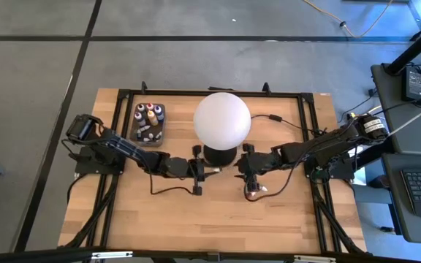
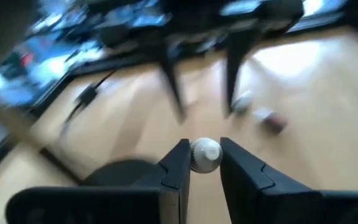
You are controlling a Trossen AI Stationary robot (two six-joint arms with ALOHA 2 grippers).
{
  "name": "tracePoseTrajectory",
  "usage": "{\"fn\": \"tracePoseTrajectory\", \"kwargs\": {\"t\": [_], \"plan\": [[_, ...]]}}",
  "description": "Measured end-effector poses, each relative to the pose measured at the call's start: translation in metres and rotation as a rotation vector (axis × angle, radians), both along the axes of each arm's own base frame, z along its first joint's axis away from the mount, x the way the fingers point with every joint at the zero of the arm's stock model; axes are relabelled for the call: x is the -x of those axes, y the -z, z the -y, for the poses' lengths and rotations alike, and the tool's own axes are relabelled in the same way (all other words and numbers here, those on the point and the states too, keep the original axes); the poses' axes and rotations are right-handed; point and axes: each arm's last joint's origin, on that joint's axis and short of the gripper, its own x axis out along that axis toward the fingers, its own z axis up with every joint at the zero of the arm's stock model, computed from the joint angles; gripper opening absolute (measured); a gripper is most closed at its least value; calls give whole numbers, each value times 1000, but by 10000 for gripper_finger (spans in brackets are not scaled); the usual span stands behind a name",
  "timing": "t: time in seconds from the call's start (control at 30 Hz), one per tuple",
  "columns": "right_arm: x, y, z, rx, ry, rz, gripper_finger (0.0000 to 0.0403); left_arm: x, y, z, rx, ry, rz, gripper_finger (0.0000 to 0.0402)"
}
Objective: Pick & Place food coloring
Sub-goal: Put the small pink food coloring bottle into the black container
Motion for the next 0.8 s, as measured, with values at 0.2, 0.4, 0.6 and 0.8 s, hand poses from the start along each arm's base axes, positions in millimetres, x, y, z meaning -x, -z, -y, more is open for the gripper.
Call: {"fn": "tracePoseTrajectory", "kwargs": {"t": [0.2,0.4,0.6,0.8], "plan": [[18,11,4,-61,122,-217,229,27,-13,-12,-15,-221,-152,66],[30,17,5,-142,237,-362,230,71,-31,-29,-20,-507,-255,66],[43,22,6,-201,349,-507,222,120,-40,-49,52,-810,-289,66],[43,22,6,-207,357,-505,221,151,-19,-70,168,-1052,-388,66]]}}
